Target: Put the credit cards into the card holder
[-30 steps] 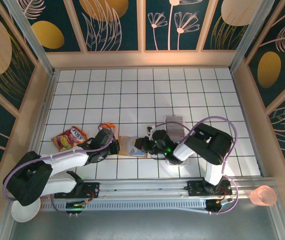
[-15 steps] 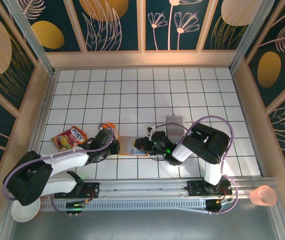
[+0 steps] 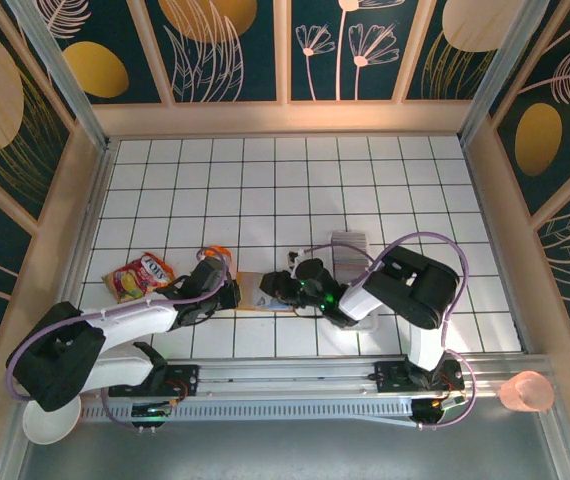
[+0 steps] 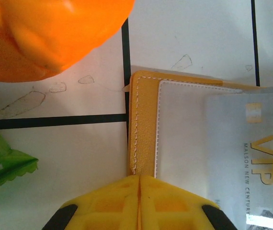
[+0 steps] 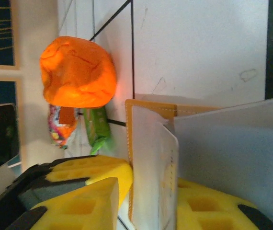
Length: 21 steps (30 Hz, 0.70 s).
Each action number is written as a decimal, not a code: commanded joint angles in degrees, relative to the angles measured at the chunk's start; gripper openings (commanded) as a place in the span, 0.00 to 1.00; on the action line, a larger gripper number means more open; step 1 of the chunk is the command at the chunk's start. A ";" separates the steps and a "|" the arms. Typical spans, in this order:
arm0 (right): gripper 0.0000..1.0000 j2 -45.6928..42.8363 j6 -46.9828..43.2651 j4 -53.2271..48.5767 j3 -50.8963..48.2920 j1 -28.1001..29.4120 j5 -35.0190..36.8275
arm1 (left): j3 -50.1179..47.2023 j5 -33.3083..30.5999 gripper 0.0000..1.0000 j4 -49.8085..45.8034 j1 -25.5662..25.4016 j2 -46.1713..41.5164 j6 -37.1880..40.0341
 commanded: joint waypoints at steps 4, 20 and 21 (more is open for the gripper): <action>0.38 -5.89 -9.19 -27.83 6.79 1.46 10.02 | -1.20 1.65 0.08 -6.55 -0.97 1.95 1.06; 0.42 -3.56 -12.42 -43.51 16.06 3.34 12.69 | -1.34 2.70 0.05 -5.75 -0.97 1.93 1.22; 0.41 -3.22 -12.28 -43.41 16.57 3.55 12.46 | -1.35 3.05 0.05 -5.60 -0.97 2.06 1.26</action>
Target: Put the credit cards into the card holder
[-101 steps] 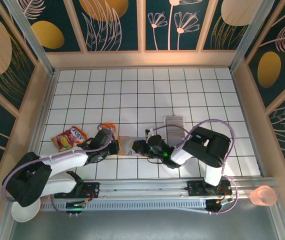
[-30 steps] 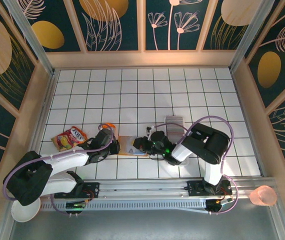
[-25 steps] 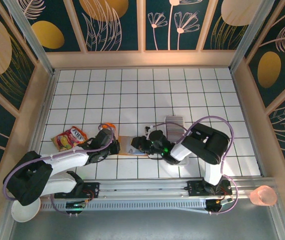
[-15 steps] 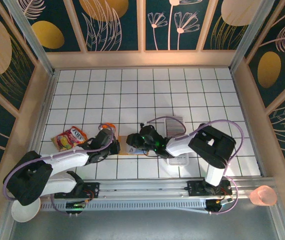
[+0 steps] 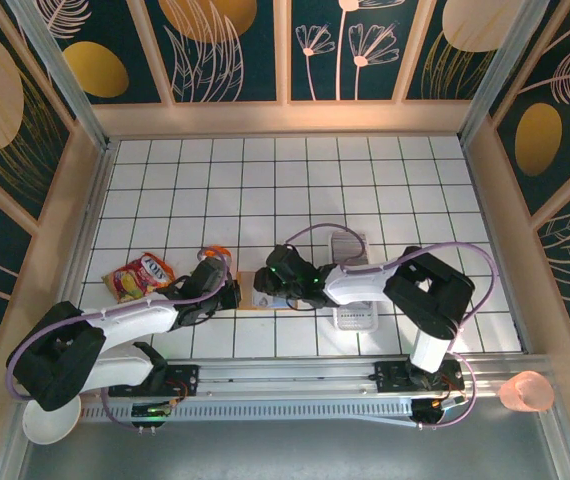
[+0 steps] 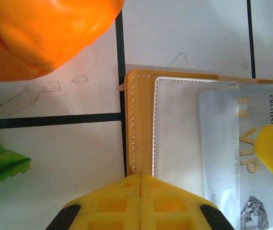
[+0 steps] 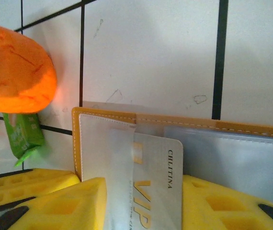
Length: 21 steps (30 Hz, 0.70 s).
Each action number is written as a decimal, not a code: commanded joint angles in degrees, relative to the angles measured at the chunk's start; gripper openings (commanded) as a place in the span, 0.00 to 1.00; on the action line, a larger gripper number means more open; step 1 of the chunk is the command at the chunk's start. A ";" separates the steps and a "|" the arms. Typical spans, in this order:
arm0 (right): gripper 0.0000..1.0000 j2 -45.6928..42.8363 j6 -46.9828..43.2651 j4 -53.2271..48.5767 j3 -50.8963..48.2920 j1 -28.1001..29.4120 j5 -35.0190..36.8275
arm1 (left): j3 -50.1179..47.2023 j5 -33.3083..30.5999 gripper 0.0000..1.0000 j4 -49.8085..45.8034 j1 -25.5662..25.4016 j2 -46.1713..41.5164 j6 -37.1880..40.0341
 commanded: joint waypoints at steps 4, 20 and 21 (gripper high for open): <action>0.40 2.15 -0.35 -4.23 3.59 1.53 1.73 | -1.63 4.10 0.04 -5.16 -0.66 2.04 1.12; 0.41 4.10 1.38 -6.12 8.66 3.24 1.76 | -1.60 8.47 0.05 -0.07 -0.73 2.39 0.19; 0.41 4.07 1.38 -7.43 9.09 3.25 2.39 | -1.62 8.46 0.05 0.05 -0.69 2.46 0.18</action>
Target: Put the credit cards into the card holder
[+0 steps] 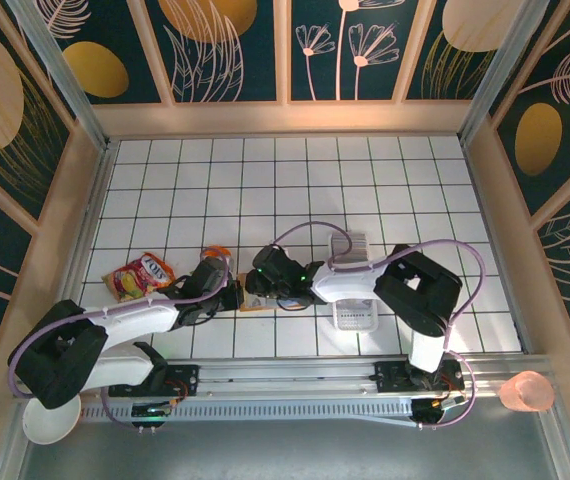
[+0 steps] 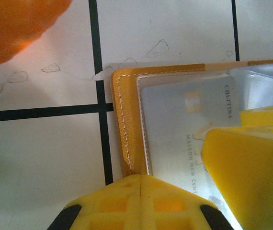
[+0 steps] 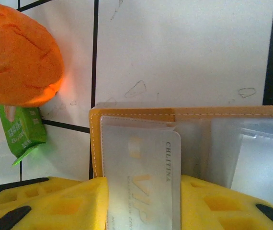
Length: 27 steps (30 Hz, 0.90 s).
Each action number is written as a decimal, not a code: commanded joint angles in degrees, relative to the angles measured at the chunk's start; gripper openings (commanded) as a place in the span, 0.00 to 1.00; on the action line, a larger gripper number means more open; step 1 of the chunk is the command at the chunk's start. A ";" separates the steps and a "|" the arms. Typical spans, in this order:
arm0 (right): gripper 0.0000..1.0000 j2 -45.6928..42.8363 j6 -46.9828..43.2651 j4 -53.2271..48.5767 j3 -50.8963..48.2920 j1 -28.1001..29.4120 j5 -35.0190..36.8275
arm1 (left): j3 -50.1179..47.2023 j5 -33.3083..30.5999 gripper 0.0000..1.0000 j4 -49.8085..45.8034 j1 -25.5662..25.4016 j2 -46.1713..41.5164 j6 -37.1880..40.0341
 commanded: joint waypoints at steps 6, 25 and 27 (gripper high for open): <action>0.45 -3.08 1.44 -9.36 2.62 0.78 8.39 | -0.96 0.50 0.07 -3.86 -0.67 0.32 -0.09; 0.40 -8.67 8.03 -17.26 -1.44 2.55 11.93 | 2.59 -1.83 0.33 -7.51 -0.71 -5.38 -1.41; 0.40 -8.91 9.22 -19.74 -1.36 3.29 13.04 | 3.07 -2.39 0.33 -7.80 -0.67 -4.20 -1.16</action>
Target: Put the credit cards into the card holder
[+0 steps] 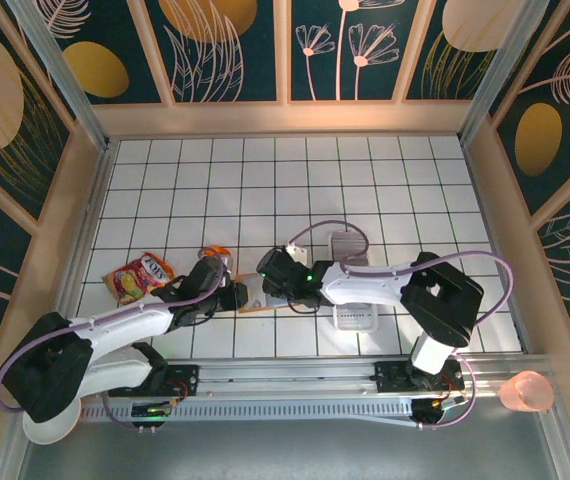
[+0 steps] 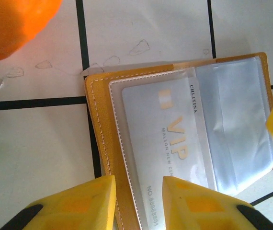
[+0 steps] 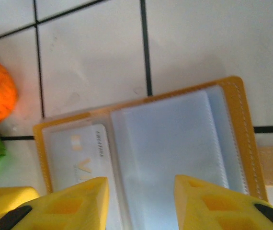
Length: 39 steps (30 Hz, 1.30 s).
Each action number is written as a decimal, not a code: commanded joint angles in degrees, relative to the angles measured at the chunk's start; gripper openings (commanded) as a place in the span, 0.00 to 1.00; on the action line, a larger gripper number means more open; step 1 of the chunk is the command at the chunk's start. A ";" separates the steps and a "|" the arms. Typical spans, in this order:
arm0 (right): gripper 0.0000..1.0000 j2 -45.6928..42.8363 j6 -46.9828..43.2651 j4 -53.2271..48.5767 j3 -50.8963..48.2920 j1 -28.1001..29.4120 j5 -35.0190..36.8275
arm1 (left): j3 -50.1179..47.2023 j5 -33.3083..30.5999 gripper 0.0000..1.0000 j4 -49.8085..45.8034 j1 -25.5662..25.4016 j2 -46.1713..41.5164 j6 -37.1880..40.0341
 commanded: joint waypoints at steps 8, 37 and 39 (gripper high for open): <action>0.41 -3.00 5.21 -4.53 -3.26 2.56 2.69 | 0.95 0.83 0.25 -0.02 -0.30 5.36 -1.34; 0.48 1.33 3.98 11.17 -4.80 0.84 -4.55 | 4.26 3.51 0.15 2.18 -0.26 10.10 -1.03; 0.48 1.02 4.34 12.47 -5.09 0.83 -4.94 | 4.30 3.18 0.15 2.25 -0.28 9.93 -1.45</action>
